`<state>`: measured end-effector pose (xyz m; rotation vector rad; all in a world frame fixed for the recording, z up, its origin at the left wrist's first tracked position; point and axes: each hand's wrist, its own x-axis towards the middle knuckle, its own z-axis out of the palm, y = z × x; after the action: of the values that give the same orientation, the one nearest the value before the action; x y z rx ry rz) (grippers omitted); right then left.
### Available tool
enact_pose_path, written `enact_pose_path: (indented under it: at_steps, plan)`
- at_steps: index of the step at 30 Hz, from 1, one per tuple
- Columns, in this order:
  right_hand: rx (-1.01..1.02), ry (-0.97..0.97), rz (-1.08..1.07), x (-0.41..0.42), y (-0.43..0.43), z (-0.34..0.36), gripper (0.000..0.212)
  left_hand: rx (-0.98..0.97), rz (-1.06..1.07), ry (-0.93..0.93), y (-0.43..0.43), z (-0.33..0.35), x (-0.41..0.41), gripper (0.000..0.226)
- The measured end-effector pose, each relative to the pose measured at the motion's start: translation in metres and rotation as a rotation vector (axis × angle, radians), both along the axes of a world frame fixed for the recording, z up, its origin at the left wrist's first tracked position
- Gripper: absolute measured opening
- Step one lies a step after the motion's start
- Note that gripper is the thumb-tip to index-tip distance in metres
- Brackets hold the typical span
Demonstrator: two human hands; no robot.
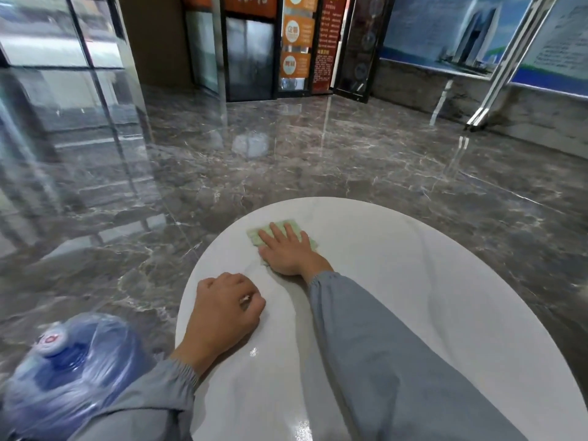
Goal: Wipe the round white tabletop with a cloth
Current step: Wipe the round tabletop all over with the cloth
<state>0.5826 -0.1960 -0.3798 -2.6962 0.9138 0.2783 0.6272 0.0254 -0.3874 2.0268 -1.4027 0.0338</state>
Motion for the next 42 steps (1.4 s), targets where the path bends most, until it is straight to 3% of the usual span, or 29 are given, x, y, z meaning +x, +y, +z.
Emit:
enact_pose_path:
  at_steps: [4, 8, 17, 24, 31, 37, 42]
  plan:
    - [-0.002, -0.025, 0.277, 0.055, 0.066, -0.004, 0.057, -0.070, 0.009, 0.105, 0.009, 0.003, 0.005, 0.017]
    - [0.045, -0.056, 0.317, 0.042, 0.065, 0.005, 0.057, -0.077, 0.011, 0.188, 0.036, -0.005, 0.003, 0.022]
    - [-0.091, -0.095, -0.221, -0.106, -0.037, 0.004, 0.058, -0.173, 0.059, 0.331, 0.076, -0.013, -0.019, 0.020]
    - [-0.023, -0.074, -0.631, -0.286, -0.068, 0.008, 0.060, -0.067, -0.071, 0.015, 0.075, -0.009, -0.032, 0.025]
    - [-0.048, -0.039, -0.845, -0.408, -0.066, 0.013, 0.056, -0.070, -0.038, -0.084, 0.092, -0.004, -0.066, 0.032]
    - [0.003, 0.017, -0.856, -0.402, -0.058, 0.011, 0.059, -0.070, 0.044, -0.057, 0.089, -0.002, -0.076, 0.029]
    - [-0.023, 0.010, -0.536, -0.292, -0.031, 0.001, 0.058, -0.187, 0.074, 0.091, 0.097, -0.010, -0.078, 0.023]
